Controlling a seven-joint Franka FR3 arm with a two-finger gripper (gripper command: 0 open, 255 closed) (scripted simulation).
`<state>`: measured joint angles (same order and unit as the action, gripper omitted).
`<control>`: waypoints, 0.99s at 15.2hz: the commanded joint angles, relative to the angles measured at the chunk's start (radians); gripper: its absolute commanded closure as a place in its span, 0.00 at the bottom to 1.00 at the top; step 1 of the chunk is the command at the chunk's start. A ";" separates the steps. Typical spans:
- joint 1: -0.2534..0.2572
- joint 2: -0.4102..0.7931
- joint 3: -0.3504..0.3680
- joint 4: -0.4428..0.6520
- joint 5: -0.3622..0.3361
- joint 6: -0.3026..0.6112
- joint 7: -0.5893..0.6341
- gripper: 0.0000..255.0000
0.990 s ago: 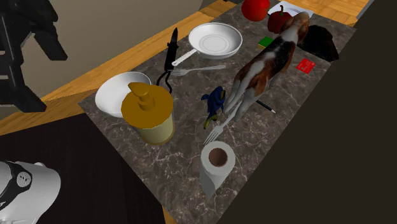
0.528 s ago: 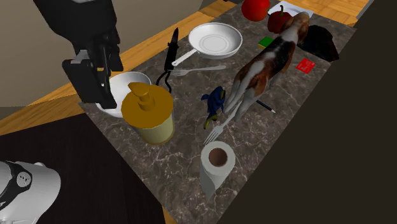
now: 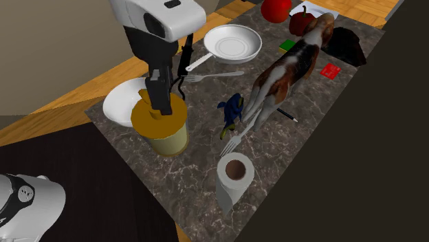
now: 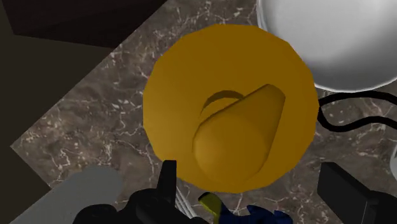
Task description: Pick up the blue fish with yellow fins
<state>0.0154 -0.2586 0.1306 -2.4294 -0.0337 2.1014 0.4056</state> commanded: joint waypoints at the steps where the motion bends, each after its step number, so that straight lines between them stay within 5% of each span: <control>1: -0.002 0.076 0.016 0.023 -0.021 0.064 0.040 0.00; 15: 0.041 0.566 0.021 0.306 -0.246 0.303 0.321 0.00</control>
<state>0.0517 0.2902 0.1543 -2.1314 -0.2709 2.4012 0.7148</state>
